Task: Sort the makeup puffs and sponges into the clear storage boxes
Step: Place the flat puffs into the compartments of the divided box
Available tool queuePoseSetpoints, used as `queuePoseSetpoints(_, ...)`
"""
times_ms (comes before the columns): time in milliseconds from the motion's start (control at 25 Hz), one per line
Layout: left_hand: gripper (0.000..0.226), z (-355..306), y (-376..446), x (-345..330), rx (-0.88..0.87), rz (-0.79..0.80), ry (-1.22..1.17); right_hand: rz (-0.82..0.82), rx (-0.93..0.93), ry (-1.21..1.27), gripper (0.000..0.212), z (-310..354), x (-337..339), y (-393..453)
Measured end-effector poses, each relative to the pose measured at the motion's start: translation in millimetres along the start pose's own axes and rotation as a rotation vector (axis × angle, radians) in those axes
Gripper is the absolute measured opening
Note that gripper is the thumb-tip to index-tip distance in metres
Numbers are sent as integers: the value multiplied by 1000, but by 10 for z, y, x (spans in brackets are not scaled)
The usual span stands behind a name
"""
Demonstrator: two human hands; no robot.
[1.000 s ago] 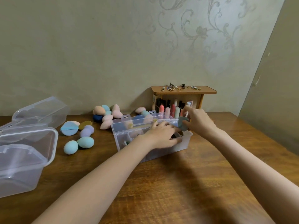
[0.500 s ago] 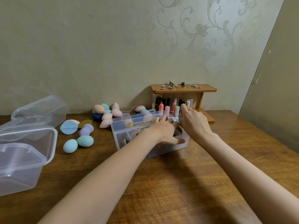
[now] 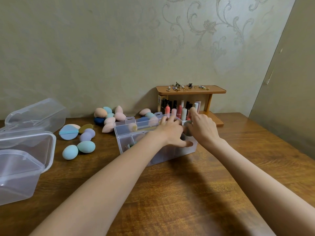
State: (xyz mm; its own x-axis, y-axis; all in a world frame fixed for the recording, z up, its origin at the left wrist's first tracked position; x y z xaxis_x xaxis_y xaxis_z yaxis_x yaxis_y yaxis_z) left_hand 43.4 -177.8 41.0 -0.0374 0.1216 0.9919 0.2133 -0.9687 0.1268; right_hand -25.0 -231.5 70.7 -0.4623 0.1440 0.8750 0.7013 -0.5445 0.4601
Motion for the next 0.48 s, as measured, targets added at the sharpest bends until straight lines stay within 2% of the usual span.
queuePoseSetpoints(160, 68, 46, -38, -22, 43, -86, -62, 55, 61, 18, 15, 8, -68, -30)
queuePoseSetpoints(320, 73, -7, -144, 4, 55, -87, -135, 204, 83, -16, 17, 16, -134, -25)
queuePoseSetpoints(400, 70, 53, -296, 103, 66, -130, -164, 162, 62, -6, 18, 82, -2, 33)
queuePoseSetpoints(480, 53, 241, -557, 267, 111, -237, -248, 90, 89, 75, 21, 298, 125, 126)
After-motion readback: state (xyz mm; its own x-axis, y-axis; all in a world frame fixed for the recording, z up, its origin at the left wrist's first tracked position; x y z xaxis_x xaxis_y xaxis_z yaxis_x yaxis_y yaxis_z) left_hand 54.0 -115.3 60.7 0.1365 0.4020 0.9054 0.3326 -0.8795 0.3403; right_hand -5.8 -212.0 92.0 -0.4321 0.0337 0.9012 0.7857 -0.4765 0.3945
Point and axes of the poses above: each hand's wrist, its own y-axis towards the middle knuckle, its own x-axis out of the back of the hand, z = x × y, the point moved 6 cm from there along y, towards the middle knuckle, and after that the axes turned 1 degree about -y, right-handed, at the moved point
